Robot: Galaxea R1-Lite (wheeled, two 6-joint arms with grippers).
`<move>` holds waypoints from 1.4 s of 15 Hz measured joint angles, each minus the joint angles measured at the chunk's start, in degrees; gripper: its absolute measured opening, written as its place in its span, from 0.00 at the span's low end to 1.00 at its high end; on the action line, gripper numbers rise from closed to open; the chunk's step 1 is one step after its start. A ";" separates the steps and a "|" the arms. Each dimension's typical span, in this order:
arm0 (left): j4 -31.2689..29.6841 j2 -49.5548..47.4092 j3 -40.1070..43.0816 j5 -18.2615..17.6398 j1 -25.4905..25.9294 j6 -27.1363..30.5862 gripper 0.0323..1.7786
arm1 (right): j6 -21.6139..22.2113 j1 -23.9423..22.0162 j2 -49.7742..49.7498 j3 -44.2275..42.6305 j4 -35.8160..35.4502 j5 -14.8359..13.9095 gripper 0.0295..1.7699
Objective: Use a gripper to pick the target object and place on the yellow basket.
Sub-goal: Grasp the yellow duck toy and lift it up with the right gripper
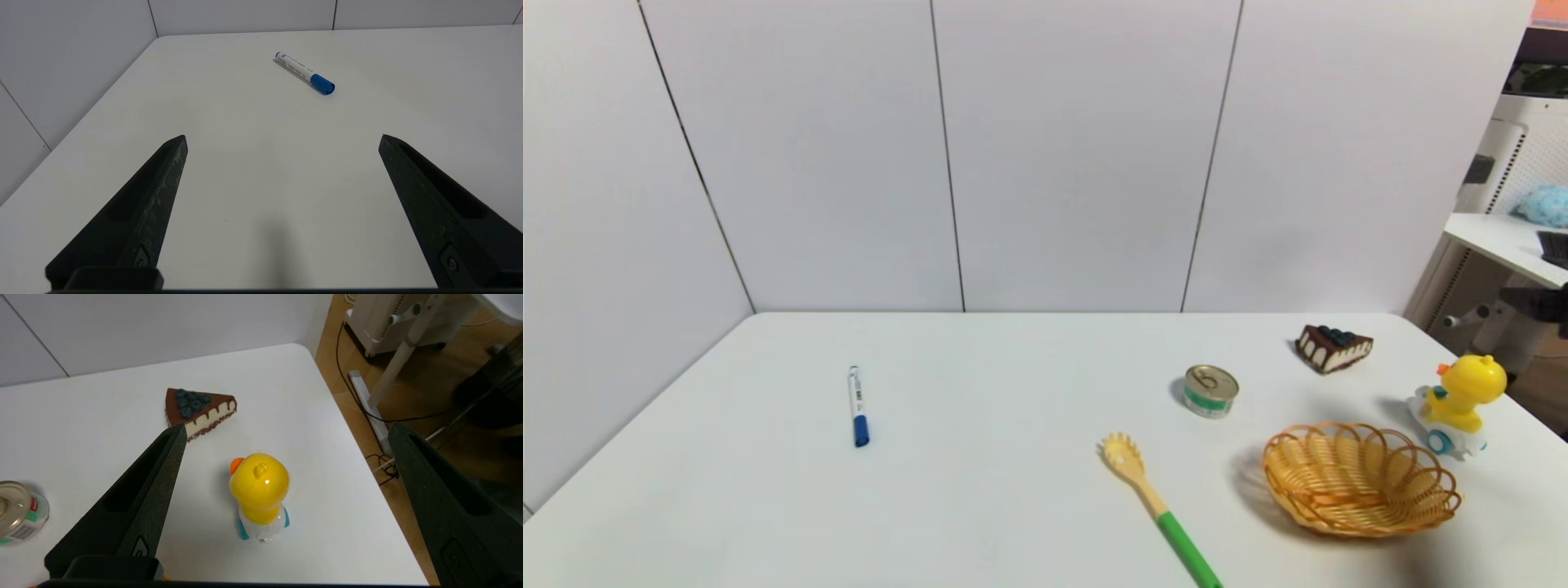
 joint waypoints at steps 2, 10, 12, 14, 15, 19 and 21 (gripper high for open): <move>0.02 0.00 0.00 0.00 0.02 0.00 0.95 | -0.20 -0.91 3.34 4.57 -8.34 2.57 0.96; 0.02 0.00 0.00 0.02 0.00 0.00 0.95 | -0.35 -1.46 17.07 19.35 -36.75 8.78 0.96; 0.00 0.00 0.00 0.02 0.00 0.00 0.95 | -0.51 -1.44 19.79 19.90 -39.47 8.83 0.96; 0.00 0.00 0.00 0.00 0.00 0.00 0.95 | -0.52 -1.41 22.44 20.03 -42.68 8.85 0.96; 0.00 0.00 0.00 0.00 0.00 0.00 0.95 | -0.51 -1.35 23.65 20.03 -44.02 8.87 0.96; 0.00 0.00 0.00 0.00 0.00 0.01 0.95 | -1.54 -1.24 28.53 19.68 -48.47 8.91 0.96; 0.00 0.00 0.00 0.00 0.00 0.00 0.95 | -2.15 -1.08 30.54 19.94 -49.71 8.94 0.96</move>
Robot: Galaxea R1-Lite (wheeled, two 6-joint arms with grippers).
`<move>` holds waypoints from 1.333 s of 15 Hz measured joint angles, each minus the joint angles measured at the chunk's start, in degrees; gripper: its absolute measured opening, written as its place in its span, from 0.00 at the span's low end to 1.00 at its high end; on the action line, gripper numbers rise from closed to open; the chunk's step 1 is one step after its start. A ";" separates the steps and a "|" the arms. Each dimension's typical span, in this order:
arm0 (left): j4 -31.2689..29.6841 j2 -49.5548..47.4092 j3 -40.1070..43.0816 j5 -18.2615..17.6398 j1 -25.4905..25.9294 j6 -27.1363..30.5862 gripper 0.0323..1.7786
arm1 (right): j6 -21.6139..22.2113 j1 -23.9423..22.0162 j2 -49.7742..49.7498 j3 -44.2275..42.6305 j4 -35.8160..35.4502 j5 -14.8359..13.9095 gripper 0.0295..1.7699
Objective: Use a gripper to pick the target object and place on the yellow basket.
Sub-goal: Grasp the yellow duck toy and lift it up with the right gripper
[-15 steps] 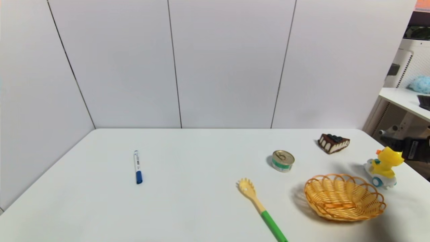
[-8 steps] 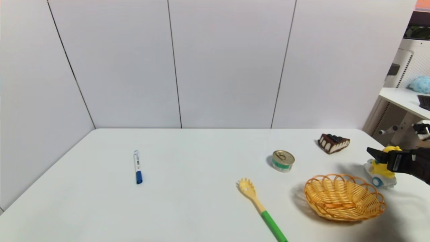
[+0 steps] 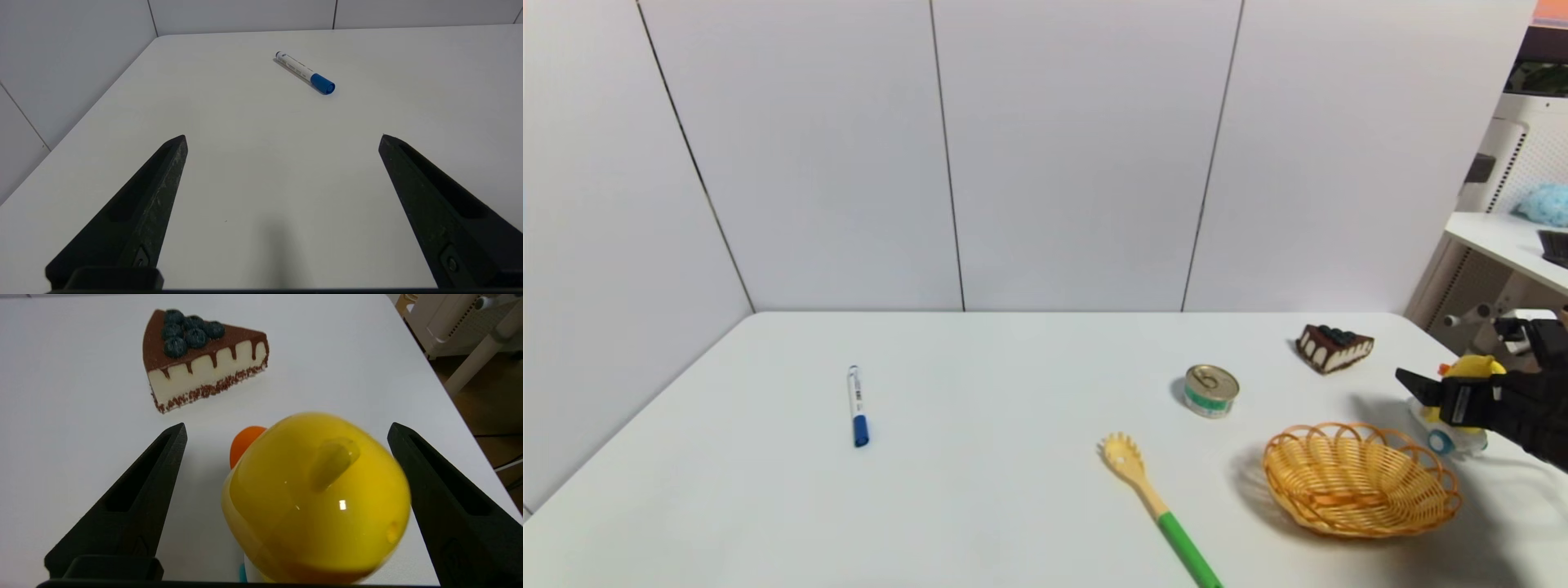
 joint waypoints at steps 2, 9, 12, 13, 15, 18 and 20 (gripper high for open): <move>0.00 0.00 0.00 0.00 0.02 0.00 0.95 | -0.55 0.15 1.44 0.09 -0.38 0.02 0.96; 0.00 0.00 0.00 -0.02 0.00 0.00 0.95 | -0.77 0.10 4.78 -0.07 -6.06 3.86 0.96; 0.00 0.00 0.00 0.00 0.00 0.00 0.95 | -0.80 0.09 5.57 -0.40 -6.91 4.11 0.96; 0.00 0.00 0.00 0.00 0.00 0.00 0.95 | -0.77 0.10 5.74 -0.44 -7.41 4.13 0.96; 0.02 0.00 0.00 0.02 0.00 0.00 0.95 | -0.79 0.10 6.02 -0.46 -8.27 4.08 0.93; 0.00 0.00 0.00 -0.02 0.00 0.01 0.95 | -0.80 0.10 6.16 -0.55 -8.34 4.08 0.64; 0.00 0.00 0.00 0.00 0.00 0.00 0.95 | -1.02 0.10 6.18 -0.62 -8.35 4.08 0.50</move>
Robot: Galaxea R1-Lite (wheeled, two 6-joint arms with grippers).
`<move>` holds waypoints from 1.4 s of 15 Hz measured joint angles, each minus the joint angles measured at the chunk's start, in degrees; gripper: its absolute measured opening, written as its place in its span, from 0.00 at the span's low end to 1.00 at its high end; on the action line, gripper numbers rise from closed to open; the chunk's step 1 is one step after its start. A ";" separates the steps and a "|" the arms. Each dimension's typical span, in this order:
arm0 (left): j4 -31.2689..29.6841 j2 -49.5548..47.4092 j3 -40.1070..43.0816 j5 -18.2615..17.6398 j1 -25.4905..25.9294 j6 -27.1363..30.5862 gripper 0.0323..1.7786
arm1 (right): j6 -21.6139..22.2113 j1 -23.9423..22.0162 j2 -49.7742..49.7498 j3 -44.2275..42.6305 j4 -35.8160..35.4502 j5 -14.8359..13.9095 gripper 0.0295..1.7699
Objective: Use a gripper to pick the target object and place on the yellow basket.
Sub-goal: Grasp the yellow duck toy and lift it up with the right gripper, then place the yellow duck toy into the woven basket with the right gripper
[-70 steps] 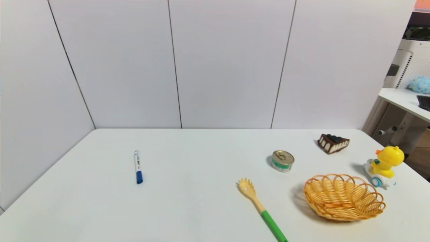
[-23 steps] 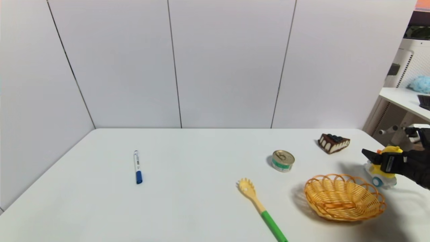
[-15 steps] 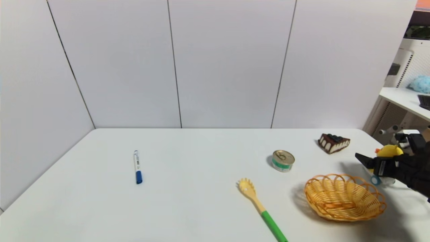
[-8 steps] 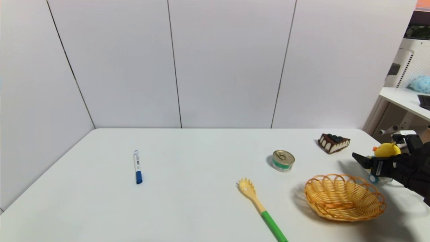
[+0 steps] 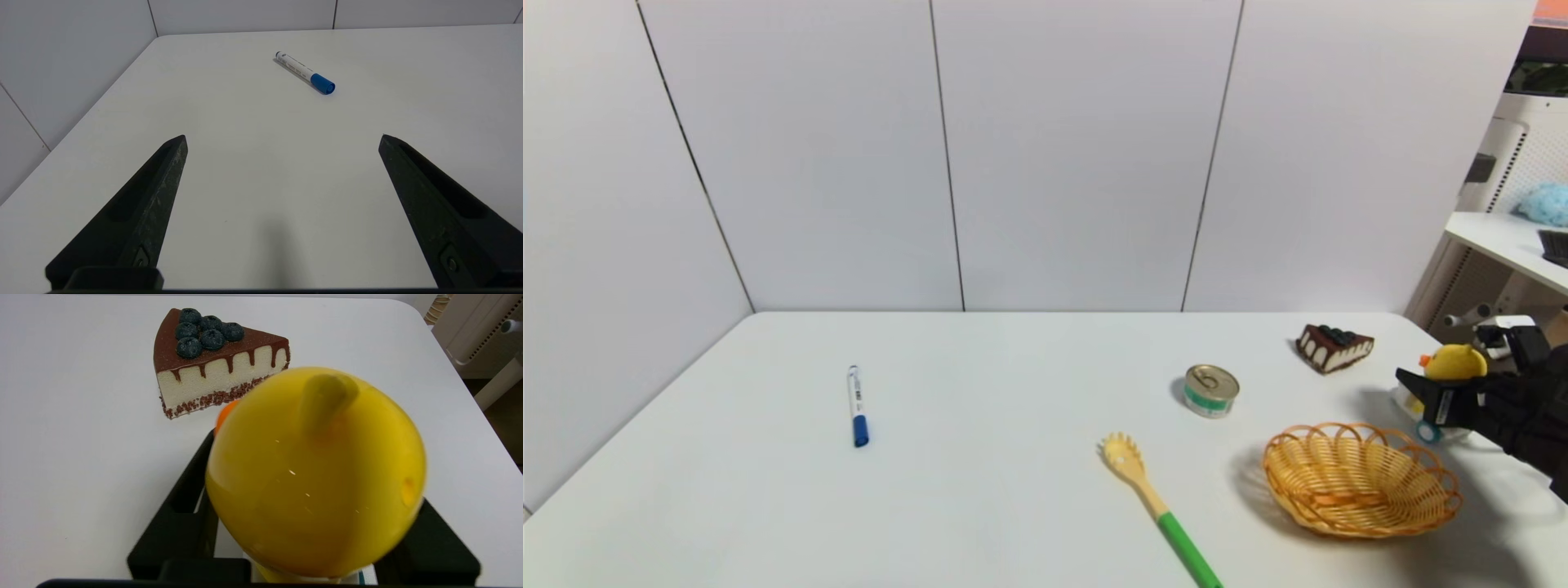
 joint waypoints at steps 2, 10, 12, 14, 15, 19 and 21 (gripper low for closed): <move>0.00 0.00 0.00 0.00 0.02 0.00 0.95 | -0.24 0.00 0.00 -0.48 -0.16 0.00 0.39; 0.00 0.00 0.00 0.00 0.00 0.00 0.95 | -0.20 0.07 -0.30 -1.11 0.12 0.00 0.21; 0.00 0.00 0.00 0.00 0.00 0.00 0.95 | 0.44 0.05 -1.41 -2.29 0.41 0.09 0.21; 0.00 0.00 0.00 0.02 0.00 0.00 0.95 | 1.61 0.00 -3.63 -3.21 0.74 1.24 0.21; 0.00 0.00 0.00 0.02 0.00 0.00 0.95 | 2.13 0.00 -5.07 -3.43 0.80 2.47 0.21; 0.00 0.00 0.00 0.02 0.00 0.00 0.95 | 4.22 0.02 -11.91 -3.49 1.74 7.38 0.21; 0.00 0.00 0.00 0.00 0.00 -0.02 0.95 | 5.38 0.13 -15.63 -3.51 4.00 11.61 0.21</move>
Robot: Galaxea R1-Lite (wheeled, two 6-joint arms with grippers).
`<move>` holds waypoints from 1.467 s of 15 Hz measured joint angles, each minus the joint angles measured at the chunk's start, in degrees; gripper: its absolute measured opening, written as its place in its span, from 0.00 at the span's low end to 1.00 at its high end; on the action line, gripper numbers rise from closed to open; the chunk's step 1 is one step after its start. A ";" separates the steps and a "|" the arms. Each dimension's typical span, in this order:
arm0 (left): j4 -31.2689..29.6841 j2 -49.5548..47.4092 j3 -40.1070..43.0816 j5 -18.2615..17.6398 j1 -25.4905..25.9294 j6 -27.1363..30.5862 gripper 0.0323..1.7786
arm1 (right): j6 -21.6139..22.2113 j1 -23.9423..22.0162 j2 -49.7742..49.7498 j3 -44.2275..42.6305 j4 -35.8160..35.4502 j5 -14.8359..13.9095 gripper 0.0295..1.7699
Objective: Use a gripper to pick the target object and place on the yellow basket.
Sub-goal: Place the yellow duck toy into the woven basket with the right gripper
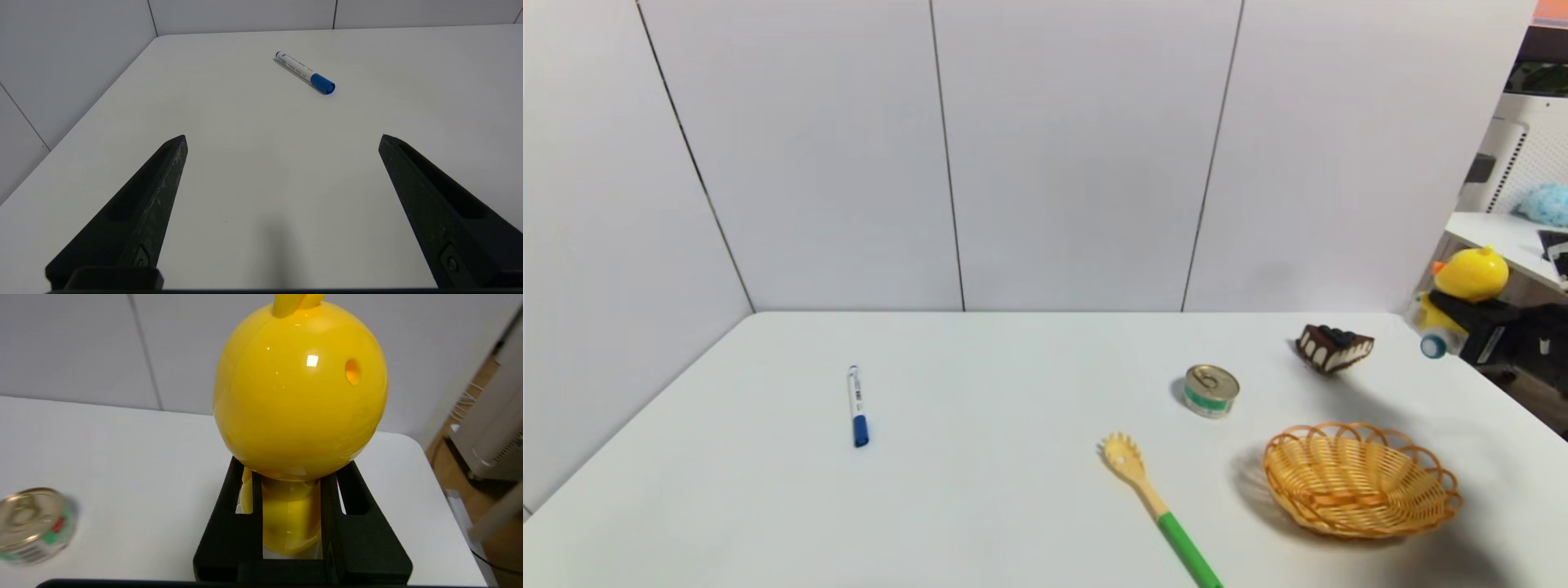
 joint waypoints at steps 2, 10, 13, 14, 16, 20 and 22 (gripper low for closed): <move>0.00 0.00 0.00 0.00 0.00 0.02 0.95 | 0.41 0.38 -3.94 0.04 3.75 5.21 0.21; 0.00 0.00 0.00 0.00 0.00 0.00 0.95 | -1.21 7.83 -16.54 3.78 24.21 21.80 0.21; 0.00 0.00 0.00 0.00 0.02 0.02 0.95 | -6.95 9.26 -17.42 10.34 24.61 21.93 0.21; 0.00 0.00 0.00 0.00 0.00 0.02 0.95 | -9.14 9.31 -17.18 12.50 24.50 21.94 0.21; 0.00 0.00 0.00 0.00 0.00 0.00 0.95 | -10.91 9.14 -16.57 15.08 24.32 21.63 0.21; 0.00 0.00 0.00 0.00 0.00 0.00 0.95 | -11.06 8.77 -14.58 15.93 22.50 21.60 0.21; 0.00 0.00 0.00 0.02 0.00 0.02 0.95 | -11.33 8.68 -12.92 15.80 20.41 21.69 0.24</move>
